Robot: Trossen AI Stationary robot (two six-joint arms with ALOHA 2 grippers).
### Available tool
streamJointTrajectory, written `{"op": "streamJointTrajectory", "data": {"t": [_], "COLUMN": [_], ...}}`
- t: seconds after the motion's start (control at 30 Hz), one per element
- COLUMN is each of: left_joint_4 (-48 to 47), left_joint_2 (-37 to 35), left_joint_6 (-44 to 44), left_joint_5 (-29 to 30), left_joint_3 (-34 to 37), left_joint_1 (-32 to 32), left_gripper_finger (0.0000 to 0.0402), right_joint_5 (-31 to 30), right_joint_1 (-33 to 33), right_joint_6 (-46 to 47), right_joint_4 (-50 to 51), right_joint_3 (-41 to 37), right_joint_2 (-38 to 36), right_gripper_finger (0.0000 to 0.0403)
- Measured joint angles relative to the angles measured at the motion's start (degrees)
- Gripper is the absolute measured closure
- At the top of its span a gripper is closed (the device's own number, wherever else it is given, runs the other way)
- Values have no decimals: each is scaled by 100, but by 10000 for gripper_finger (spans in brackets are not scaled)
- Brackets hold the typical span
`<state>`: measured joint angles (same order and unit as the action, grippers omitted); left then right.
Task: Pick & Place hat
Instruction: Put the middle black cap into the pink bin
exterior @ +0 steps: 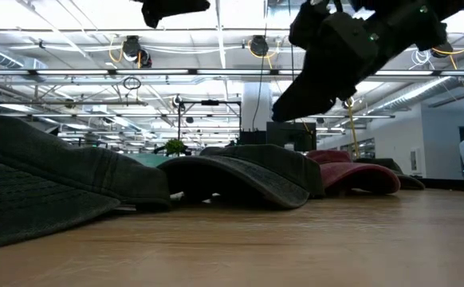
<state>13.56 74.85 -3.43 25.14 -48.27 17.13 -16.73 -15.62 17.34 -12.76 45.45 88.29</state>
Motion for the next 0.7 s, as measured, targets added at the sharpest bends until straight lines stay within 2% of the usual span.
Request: {"op": "streamJointTrajectory", "data": {"t": [0.13, 0.27, 0.37, 0.5, 0.7], "left_joint_4": [31, 16, -21, -20, -209], "left_joint_2": [64, 194, 223, 212, 201], "left_joint_6": [-250, -422, -445, -475, -522], "left_joint_5": [18, -114, -121, -107, 381], "left_joint_3": [0, 0, 4, 4, 4], "left_joint_1": [15, 139, 322, 594, 1044], "left_gripper_finger": [202, 202, 202, 202, 202], "right_joint_5": [-322, -872, -883, -878, -689], "right_joint_1": [-337, -618, -627, -398, -152], "right_joint_6": [310, 96, -185, -474, -757], "right_joint_4": [-181, -912, -1314, -1134, -585], "right_joint_3": [-55, -49, 52, 512, 1539], "right_joint_2": [2, 4, 4, 81, 917], "right_gripper_finger": [236, 236, 236, 236, 236]}}
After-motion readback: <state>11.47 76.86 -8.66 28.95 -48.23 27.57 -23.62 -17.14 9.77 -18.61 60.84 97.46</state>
